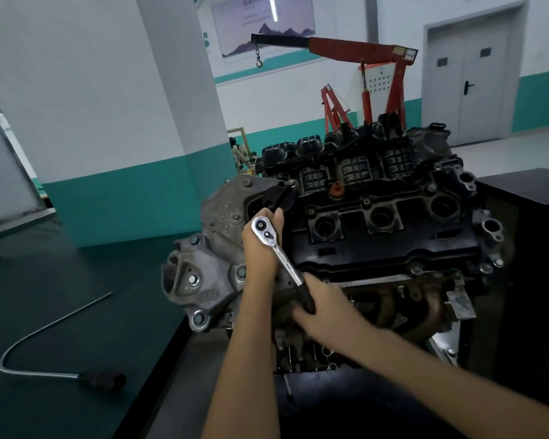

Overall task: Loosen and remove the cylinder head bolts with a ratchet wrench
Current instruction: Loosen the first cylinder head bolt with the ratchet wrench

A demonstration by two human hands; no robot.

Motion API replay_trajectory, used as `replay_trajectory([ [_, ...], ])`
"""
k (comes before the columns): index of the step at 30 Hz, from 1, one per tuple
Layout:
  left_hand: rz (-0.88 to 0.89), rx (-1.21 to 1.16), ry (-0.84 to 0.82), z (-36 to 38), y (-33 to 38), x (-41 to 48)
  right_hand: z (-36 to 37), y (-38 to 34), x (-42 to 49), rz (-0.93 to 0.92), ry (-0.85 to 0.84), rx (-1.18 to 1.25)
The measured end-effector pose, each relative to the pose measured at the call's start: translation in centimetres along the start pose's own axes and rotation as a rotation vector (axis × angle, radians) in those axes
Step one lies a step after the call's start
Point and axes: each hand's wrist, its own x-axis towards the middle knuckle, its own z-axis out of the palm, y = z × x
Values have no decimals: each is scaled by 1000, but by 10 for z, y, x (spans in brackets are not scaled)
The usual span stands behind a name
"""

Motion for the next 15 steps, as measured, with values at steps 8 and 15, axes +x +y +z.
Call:
replay_trajectory([
  [8,-47,-70,-11,0,1,-2,-134,-10,79,-236,-223,-865],
  [15,-35,-2,50,5,5,4,-53,9,19,-10,-13,-355],
])
